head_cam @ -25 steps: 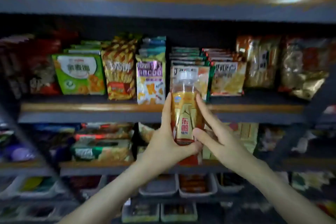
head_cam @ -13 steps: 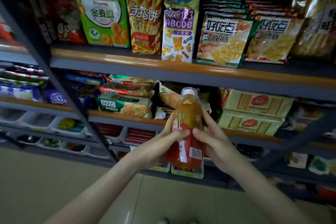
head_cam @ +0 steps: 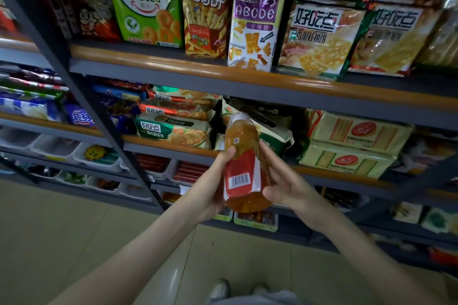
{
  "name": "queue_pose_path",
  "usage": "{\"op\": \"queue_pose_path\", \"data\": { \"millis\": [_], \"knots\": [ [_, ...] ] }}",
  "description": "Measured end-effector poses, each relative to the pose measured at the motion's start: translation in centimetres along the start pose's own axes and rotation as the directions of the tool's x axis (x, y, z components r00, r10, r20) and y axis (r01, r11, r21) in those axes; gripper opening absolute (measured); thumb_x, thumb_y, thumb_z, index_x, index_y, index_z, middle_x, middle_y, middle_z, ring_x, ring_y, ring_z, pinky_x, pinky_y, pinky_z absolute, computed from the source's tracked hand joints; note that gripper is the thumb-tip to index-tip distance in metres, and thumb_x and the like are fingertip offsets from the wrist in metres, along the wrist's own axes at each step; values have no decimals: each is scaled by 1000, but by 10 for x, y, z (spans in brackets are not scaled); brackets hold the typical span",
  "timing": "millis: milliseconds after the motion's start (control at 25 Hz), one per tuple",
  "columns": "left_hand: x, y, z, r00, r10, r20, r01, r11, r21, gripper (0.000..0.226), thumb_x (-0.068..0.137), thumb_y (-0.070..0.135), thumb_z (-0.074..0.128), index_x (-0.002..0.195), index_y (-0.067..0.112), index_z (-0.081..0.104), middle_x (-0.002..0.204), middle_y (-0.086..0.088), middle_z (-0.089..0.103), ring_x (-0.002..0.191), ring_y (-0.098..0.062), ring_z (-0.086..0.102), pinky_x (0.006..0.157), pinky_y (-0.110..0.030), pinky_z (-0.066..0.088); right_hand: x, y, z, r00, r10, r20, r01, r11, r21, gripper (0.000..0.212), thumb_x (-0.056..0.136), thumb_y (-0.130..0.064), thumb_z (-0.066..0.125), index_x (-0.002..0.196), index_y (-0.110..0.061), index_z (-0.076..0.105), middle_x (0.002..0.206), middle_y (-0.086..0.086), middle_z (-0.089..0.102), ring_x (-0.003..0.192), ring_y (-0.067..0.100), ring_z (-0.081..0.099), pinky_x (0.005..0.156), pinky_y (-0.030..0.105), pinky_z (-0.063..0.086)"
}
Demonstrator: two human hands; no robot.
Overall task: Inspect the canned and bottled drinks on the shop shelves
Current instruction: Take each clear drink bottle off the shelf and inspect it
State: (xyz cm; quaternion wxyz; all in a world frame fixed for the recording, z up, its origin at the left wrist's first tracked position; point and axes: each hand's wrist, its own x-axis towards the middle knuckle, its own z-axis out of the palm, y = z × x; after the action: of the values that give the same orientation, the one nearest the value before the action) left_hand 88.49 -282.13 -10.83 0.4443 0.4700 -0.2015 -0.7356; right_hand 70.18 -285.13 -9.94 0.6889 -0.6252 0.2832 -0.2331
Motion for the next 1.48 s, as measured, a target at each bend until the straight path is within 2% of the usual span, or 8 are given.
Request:
{"op": "queue_pose_path", "data": {
  "millis": [440,560,720,840,1040,1200,1360,1480],
  "knots": [
    [18,8,6,996,-83,40,84,996,-27,68,71,56,63,122,11,57,101,-14,72,91,-28,70,84,-46,55,5,11,-18,999,44,5,-37,885,-463,113,76,-30,79,143,-59,-8,158,-20,1,145,8,19,110,38,39],
    [21,19,11,999,25,-22,-19,968,251,68,71,55,66,127,19,53,106,-9,72,93,-25,71,83,-42,55,7,5,-34,983,63,-174,-98,974,-203,76,95,-12,58,147,-47,15,150,2,39,127,9,51,101,35,47],
    [21,23,31,926,376,33,-259,570,780,43,81,55,68,114,32,52,91,11,68,78,-2,68,75,-21,57,9,-11,-31,945,145,-293,-156,988,-15,64,82,-47,62,136,-43,28,120,-7,63,103,5,65,79,29,57],
    [13,36,43,904,354,241,-333,227,915,61,82,49,68,132,48,34,86,18,64,66,10,60,59,-7,48,6,-14,-24,903,113,-415,-121,993,9,79,66,-42,72,134,-34,32,117,-9,63,99,4,65,78,26,57],
    [10,63,47,903,81,422,-404,495,769,79,88,31,69,138,67,19,133,15,56,119,-1,55,99,-32,50,-7,-30,-37,873,25,-487,1,999,53,69,65,-25,81,125,-26,47,108,-4,71,98,13,69,81,34,57],
    [2,86,79,798,178,575,-581,479,658,89,87,19,69,147,54,13,123,11,64,98,1,64,82,-21,50,-20,-66,-53,875,-116,-470,93,993,-72,69,65,-26,85,123,-28,47,105,-11,72,100,11,68,80,26,55],
    [-18,122,112,612,466,639,-733,32,679,85,83,44,71,142,63,14,102,8,72,74,-19,66,70,-34,55,-35,-129,-63,787,-344,-513,111,896,-430,90,65,-57,77,139,-45,27,118,-31,60,112,-6,57,99,27,45],
    [-30,144,143,232,650,723,-682,-421,598,74,81,49,59,146,50,24,90,27,63,72,-4,62,70,-8,49,-39,-172,-52,560,-619,-550,254,761,-597,108,63,-56,77,136,-56,-3,118,-34,54,103,-10,60,84,14,49]
  ]
}}
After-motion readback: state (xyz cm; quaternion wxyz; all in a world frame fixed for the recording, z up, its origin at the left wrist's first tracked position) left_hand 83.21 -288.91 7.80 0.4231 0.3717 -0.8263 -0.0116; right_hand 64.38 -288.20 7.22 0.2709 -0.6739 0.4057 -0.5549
